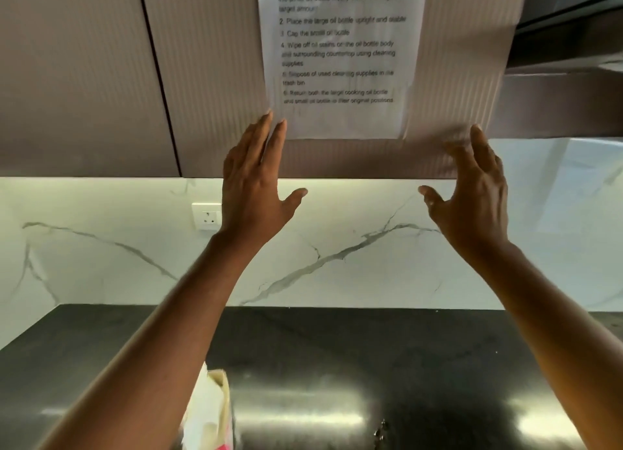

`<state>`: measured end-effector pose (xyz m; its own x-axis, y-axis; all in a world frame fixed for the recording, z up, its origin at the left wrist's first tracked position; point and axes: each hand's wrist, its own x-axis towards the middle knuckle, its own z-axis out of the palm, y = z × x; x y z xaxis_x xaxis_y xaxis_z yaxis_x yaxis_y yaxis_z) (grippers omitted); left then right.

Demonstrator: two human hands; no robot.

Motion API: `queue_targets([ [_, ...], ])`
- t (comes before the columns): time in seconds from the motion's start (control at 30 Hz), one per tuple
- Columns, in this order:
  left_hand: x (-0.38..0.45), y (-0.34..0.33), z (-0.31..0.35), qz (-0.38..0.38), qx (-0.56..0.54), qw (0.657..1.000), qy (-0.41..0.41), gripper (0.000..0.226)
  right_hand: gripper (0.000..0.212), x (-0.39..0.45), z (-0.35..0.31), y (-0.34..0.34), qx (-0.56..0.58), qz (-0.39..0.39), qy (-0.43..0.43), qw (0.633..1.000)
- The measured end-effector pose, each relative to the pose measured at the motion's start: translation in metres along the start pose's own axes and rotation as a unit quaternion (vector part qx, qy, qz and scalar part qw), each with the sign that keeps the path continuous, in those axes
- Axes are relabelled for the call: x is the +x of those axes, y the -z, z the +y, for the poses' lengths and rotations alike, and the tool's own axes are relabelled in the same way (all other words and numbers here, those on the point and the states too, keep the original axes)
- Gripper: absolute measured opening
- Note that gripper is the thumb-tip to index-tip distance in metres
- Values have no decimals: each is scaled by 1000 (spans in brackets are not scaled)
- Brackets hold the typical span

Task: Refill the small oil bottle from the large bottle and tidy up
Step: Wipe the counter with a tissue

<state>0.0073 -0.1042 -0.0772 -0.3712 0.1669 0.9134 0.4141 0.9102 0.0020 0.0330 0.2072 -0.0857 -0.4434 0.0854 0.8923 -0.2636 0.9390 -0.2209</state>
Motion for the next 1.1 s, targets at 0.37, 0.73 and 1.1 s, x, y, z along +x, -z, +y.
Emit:
queue_targets([
  [0.37, -173, 37, -62, -70, -76, 972, 210, 80, 53, -118, -69, -60, 81, -126, -40, 988],
  [0.73, -338, 52, -93, -138, -83, 861, 483, 69, 37, -273, -199, -165, 247, -399, -135, 873],
  [1.1, -391, 24, -88, -219, -100, 809, 536, 57, 51, -340, -244, -210, 230, -523, -199, 796],
])
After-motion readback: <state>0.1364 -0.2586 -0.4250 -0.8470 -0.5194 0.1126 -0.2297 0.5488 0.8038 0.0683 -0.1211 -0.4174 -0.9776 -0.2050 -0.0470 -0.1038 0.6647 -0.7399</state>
